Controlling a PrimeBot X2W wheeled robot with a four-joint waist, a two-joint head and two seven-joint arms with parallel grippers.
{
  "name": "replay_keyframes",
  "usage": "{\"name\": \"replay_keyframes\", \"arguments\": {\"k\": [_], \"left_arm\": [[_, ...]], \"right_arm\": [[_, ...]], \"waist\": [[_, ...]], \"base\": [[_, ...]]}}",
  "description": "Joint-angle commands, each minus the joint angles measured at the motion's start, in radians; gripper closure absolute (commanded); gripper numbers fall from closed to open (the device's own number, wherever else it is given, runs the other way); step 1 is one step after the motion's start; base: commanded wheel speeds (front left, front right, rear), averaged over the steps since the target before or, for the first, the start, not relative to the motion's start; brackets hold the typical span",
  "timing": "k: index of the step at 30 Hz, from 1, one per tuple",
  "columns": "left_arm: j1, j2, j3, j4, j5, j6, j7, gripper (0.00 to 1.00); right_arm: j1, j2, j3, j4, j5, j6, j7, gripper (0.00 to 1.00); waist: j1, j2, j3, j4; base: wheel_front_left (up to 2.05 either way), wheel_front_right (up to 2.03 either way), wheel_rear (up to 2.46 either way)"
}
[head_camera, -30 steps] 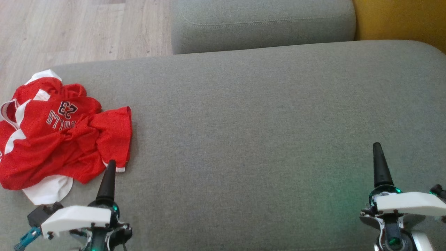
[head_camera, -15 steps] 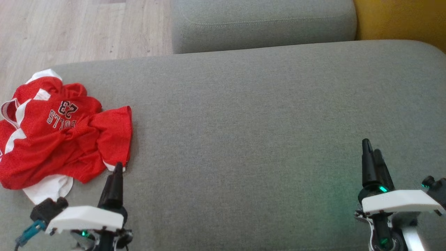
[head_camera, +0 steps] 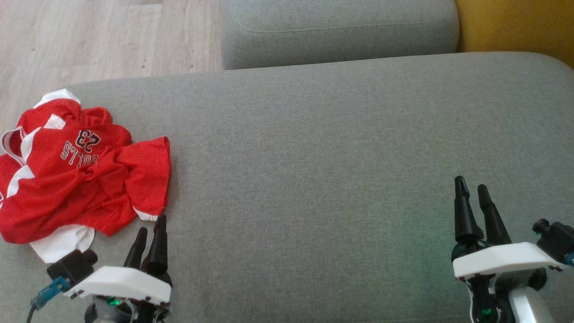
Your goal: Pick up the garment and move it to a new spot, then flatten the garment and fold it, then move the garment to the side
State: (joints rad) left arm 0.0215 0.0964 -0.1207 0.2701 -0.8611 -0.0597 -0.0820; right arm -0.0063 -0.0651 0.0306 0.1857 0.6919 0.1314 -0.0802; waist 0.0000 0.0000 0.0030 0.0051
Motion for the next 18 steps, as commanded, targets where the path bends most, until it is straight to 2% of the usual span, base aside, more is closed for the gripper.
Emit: {"name": "replay_keyframes", "arguments": {"k": [1, 18], "left_arm": [[-0.024, 0.025, 0.01, -0.031, 0.041, 0.007, -0.014, 0.0], [-0.007, 0.044, -0.01, -0.082, 0.295, 0.037, -0.067, 0.0]], "right_arm": [[-0.015, -0.016, 0.021, -0.042, -0.043, 0.0, -0.017, 0.0], [-0.004, -0.019, 0.041, -0.041, -0.276, -0.001, -0.07, 0.0]], "waist": [[0.0, 0.0, 0.0, 0.001], [0.0, 0.0, 0.001, 0.001]], "base": [[0.0, 0.0, 0.0], [0.0, 0.0, 0.0]]}}
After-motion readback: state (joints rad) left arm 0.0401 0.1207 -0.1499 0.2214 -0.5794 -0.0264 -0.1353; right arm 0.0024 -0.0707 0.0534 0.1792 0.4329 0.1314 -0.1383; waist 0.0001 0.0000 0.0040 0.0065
